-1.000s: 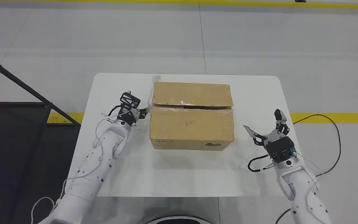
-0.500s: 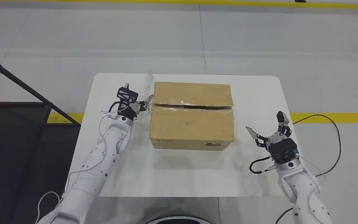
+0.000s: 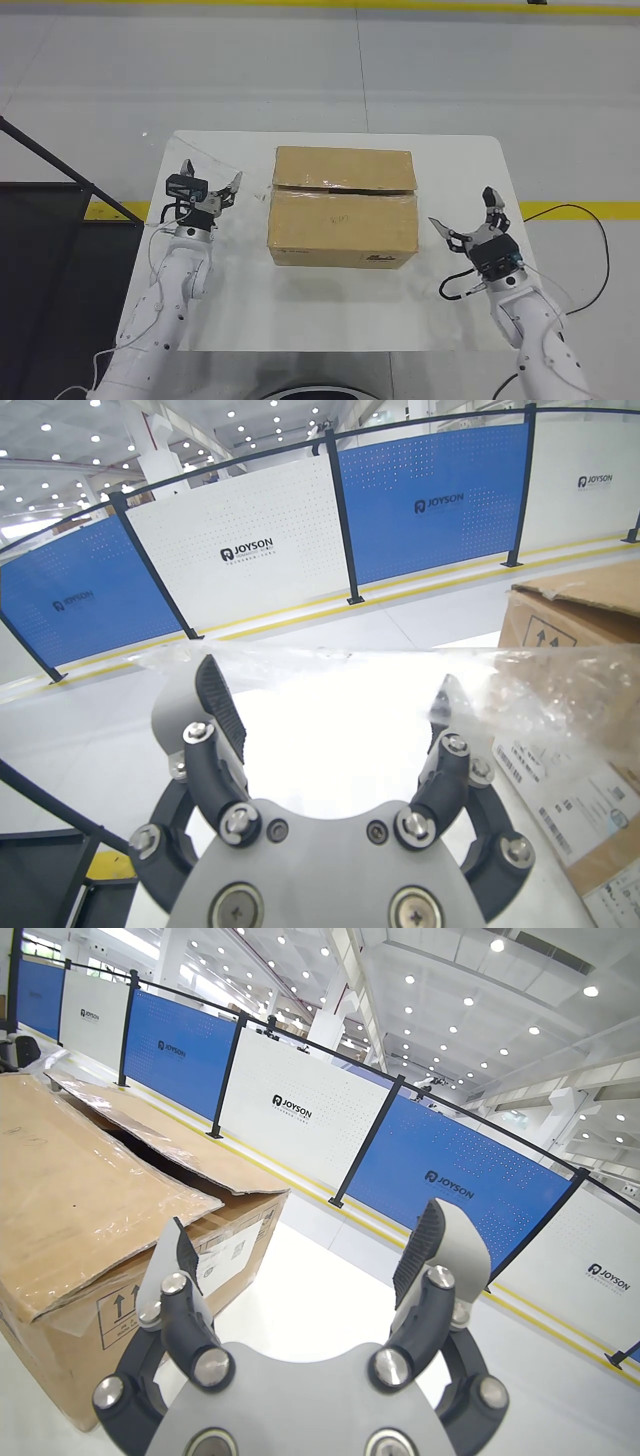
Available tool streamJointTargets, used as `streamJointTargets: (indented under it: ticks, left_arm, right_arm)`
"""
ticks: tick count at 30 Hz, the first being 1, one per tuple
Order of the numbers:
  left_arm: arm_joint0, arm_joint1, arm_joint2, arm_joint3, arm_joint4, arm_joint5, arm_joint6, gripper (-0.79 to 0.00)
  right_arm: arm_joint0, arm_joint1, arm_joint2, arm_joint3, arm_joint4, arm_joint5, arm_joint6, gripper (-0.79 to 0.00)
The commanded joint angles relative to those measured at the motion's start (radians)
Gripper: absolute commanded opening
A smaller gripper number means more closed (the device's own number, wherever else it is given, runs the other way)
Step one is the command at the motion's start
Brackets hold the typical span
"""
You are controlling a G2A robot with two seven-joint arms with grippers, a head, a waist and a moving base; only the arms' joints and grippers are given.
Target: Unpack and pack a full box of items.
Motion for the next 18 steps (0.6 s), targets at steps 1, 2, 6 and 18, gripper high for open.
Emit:
streamJointTargets:
  ticks: [1, 2, 6, 18]
  left_arm:
    - [0.039, 0.003, -0.019, -0.028, 0.006, 0.011, -0.016, 0.000]
    - [0.056, 0.004, -0.027, -0.037, 0.018, 0.026, -0.035, 0.000]
    - [0.116, 0.006, -0.048, -0.079, 0.037, 0.054, -0.065, 0.000]
    - [0.241, 0.006, -0.080, -0.166, 0.049, 0.068, -0.140, 0.000]
  right_arm:
    - [0.005, 0.000, -0.003, 0.001, 0.000, 0.001, 0.002, 0.000]
    - [0.008, 0.000, -0.005, 0.002, -0.001, 0.001, 0.002, 0.000]
    - [0.017, 0.000, -0.010, 0.002, -0.004, 0.000, 0.005, 0.000]
    - [0.039, -0.002, -0.035, 0.006, -0.013, -0.002, 0.005, 0.000]
